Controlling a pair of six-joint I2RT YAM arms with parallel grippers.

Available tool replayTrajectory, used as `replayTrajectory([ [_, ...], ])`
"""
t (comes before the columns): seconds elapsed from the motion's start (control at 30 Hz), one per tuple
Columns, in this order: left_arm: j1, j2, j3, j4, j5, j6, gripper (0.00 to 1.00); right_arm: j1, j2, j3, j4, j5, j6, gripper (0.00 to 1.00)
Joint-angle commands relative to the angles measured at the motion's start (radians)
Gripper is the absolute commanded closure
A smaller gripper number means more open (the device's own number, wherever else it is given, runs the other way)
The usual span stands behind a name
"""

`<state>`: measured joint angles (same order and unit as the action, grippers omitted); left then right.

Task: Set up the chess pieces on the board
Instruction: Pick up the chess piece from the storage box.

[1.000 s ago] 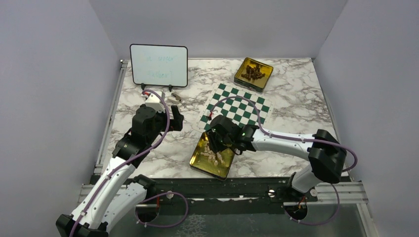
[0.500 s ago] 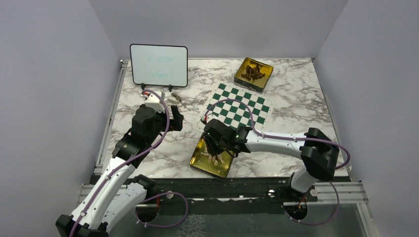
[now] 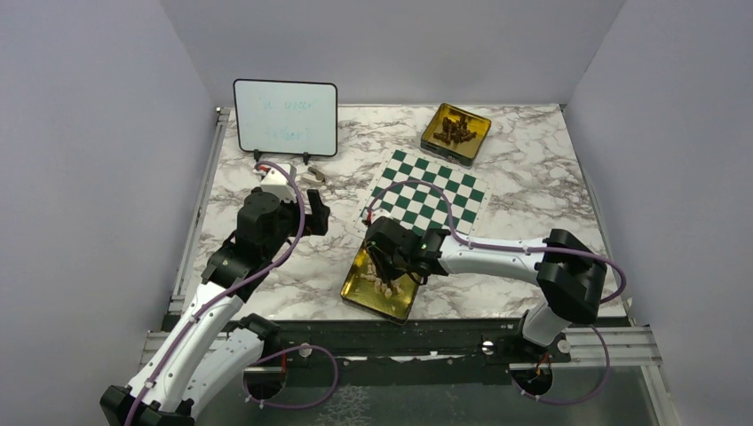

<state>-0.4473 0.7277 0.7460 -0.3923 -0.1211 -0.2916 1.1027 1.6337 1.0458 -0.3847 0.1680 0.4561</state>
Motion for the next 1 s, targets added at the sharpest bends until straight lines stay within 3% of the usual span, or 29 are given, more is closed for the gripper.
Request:
replayTrajectory([
  [0.0,-0.004,0.001,0.035,0.01,-0.005,0.003,0.01,0.009,0.021,0.023,-0.011,0.026,0.01,0.63],
  [0.43,-0.004,-0.005,0.03,0.012,-0.005,0.003,0.01,0.011,-0.004,0.016,-0.013,0.039,0.01,0.78],
  [0.97,-0.004,-0.005,0.021,0.02,-0.005,0.003,0.01,0.011,-0.092,0.126,-0.139,0.081,0.008,0.84],
])
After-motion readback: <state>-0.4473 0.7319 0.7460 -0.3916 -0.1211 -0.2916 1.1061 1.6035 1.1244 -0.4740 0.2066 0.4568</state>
